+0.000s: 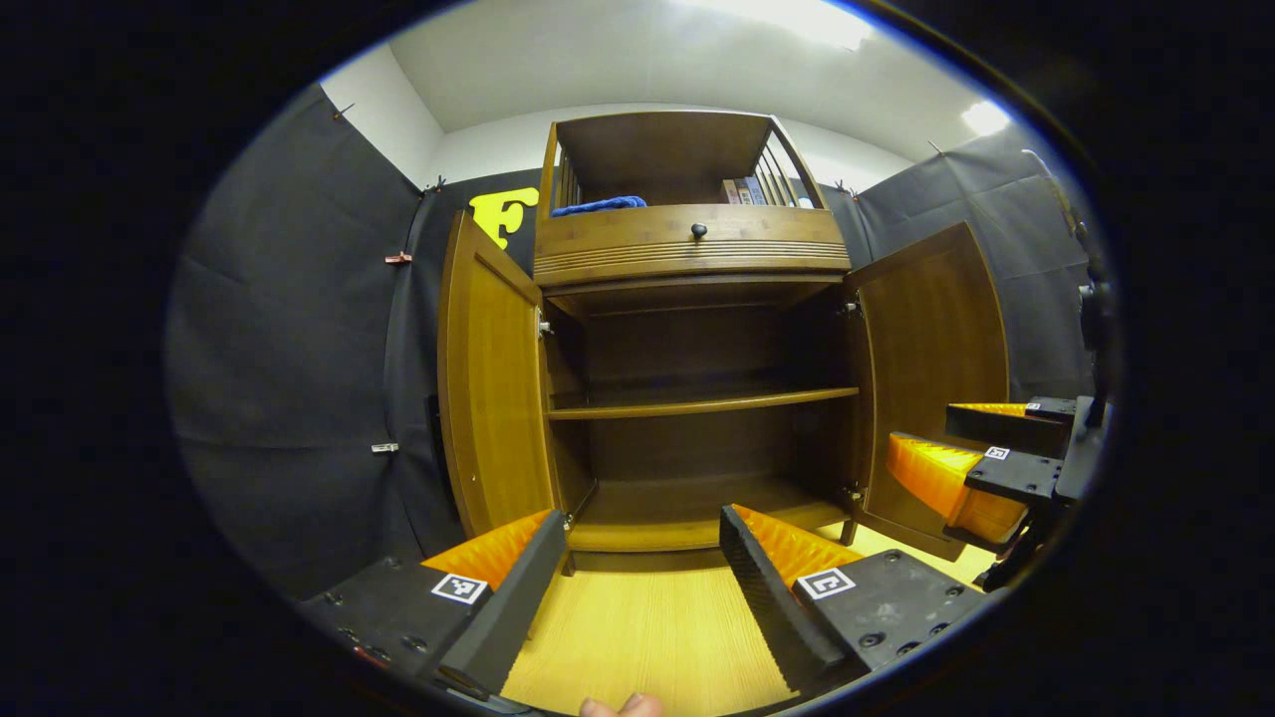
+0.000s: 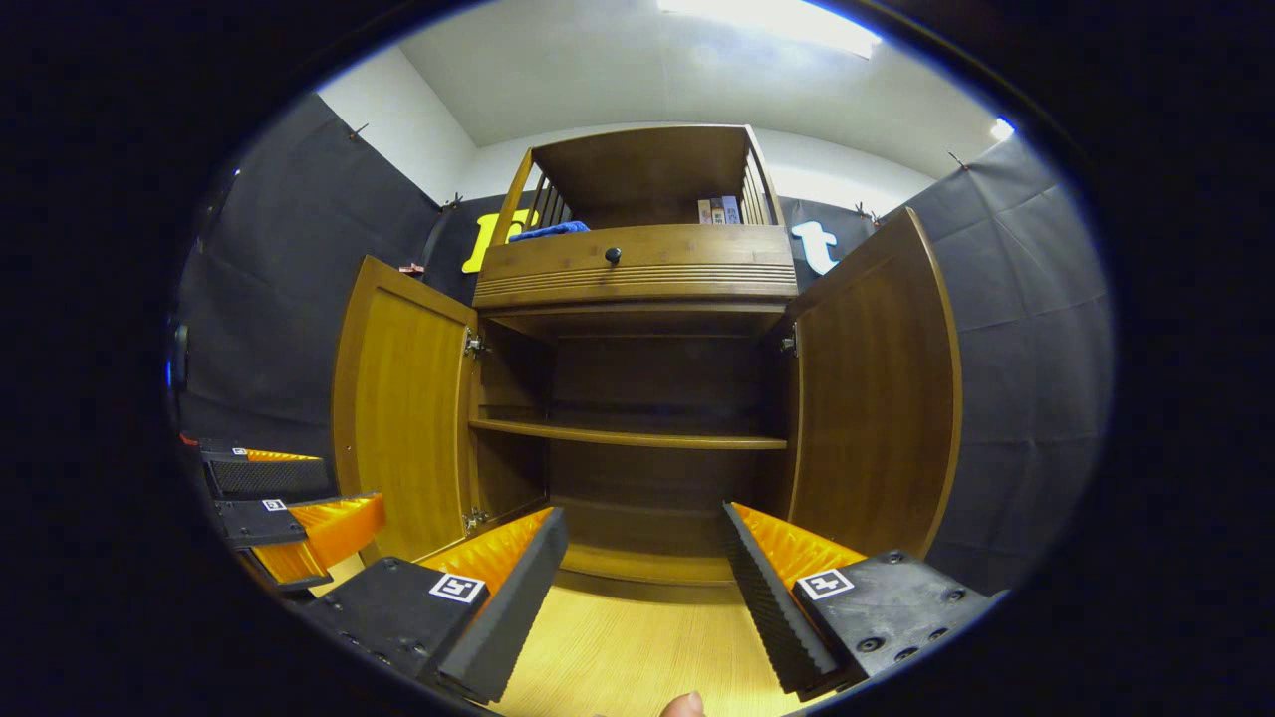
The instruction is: Open the right door of the double-door shoe cabinet with the right hand, and open the left door with the left hand.
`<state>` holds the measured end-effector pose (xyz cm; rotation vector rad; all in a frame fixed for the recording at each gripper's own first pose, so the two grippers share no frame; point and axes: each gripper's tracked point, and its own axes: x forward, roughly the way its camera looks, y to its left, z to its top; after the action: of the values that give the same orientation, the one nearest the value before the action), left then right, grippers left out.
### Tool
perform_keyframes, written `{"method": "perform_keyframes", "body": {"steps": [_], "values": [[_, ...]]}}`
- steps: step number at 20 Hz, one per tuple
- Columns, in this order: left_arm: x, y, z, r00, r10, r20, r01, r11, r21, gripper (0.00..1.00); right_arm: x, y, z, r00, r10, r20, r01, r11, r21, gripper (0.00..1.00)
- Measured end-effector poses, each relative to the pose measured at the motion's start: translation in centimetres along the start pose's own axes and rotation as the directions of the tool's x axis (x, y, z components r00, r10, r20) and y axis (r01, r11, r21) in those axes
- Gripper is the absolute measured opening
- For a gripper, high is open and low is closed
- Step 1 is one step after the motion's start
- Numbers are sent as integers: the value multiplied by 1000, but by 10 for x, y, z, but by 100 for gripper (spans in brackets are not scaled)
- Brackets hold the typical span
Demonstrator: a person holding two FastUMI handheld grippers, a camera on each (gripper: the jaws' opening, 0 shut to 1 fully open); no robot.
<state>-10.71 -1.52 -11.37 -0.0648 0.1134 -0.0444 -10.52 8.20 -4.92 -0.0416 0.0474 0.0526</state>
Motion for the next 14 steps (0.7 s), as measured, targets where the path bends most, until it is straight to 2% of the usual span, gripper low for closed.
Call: {"method": "perform_keyframes", "body": {"steps": [2,3,6,7,11,13,14], "values": [[0,0,0,1000,0,-1,0,1000,0,100,0,-2,-1,1000,-3,-1,3,1000,2,98],[0,0,0,1000,-1,-1,1,1000,0,97,-1,-3,0,1000,-4,1,4,1000,3,98],[0,-1,0,1000,-2,-2,2,1000,-3,97,-1,-4,0,1000,-7,1,7,1000,7,98],[0,-1,1,1000,-3,-3,3,1000,-3,100,-1,-4,0,1000,-7,1,7,1000,7,98],[-1,-2,0,1000,-3,-5,3,1000,0,100,-1,-4,-2,1000,-7,0,7,1000,3,98],[-1,-3,0,1000,-4,-5,4,1000,1,97,-3,-5,-1,1000,-6,0,6,1000,5,98],[-2,-3,0,1000,-5,-5,5,1000,1,100,-2,-5,-1,1000,-7,2,7,1000,5,98]]}}
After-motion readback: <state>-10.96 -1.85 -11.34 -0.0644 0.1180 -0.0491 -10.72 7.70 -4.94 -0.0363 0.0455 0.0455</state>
